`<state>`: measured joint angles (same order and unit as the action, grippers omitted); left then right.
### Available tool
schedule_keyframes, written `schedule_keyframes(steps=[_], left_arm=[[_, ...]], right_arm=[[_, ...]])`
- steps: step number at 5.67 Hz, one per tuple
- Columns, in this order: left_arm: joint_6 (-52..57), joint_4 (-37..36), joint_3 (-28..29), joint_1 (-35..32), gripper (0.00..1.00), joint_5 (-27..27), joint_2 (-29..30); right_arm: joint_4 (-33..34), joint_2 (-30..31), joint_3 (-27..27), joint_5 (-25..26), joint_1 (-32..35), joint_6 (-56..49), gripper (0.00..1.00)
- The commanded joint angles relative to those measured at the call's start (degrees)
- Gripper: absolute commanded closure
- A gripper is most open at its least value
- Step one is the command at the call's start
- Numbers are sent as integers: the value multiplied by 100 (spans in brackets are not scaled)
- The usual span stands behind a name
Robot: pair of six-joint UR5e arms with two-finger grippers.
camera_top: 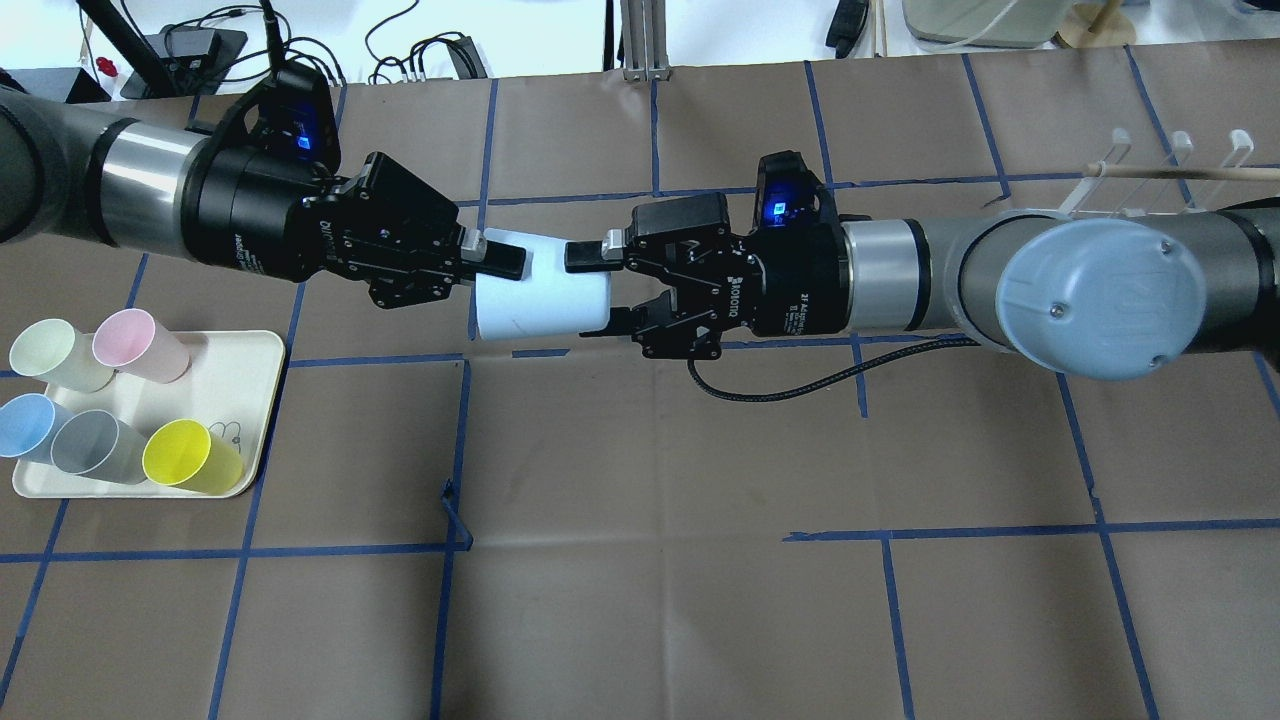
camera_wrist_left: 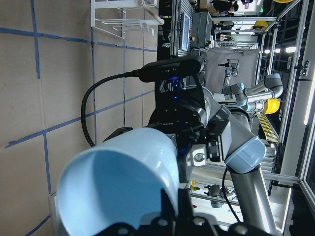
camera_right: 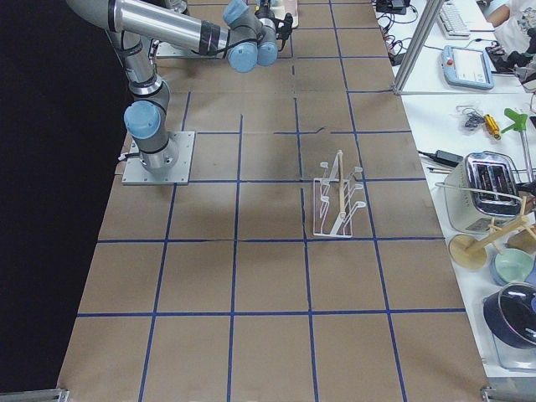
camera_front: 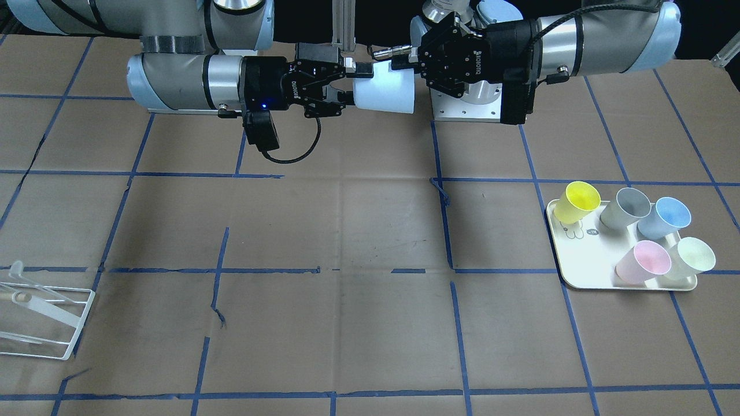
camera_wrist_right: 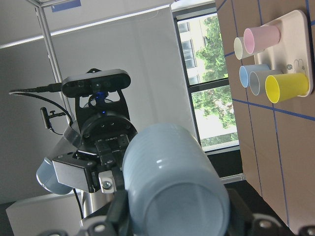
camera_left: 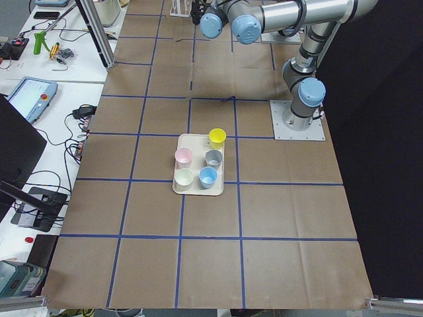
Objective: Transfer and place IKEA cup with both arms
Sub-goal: 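Close the left gripper on the cup's rim end, then open the right gripper and withdraw it while the left gripper pulls the cup away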
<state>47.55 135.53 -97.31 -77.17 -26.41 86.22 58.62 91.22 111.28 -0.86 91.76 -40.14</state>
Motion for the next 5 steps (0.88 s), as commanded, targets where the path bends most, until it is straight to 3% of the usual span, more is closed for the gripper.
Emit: schedule_keyframes(steps=[1,2,3,5], left_arm=[[-1,0,19,1,100,4,-9],[-9,0,19,1,100,22,-9],[-1,-26,19,1,99,39,0],[-114,-88,97,44,99,22,9]], right_arm=[[0,-8,-1,-2,-1,6,59],[-17,-8,-19,-28,-9,58,11],[-17,1,-36,23,-44,85,0],[-8,-25,-63,59,-114,94,0]])
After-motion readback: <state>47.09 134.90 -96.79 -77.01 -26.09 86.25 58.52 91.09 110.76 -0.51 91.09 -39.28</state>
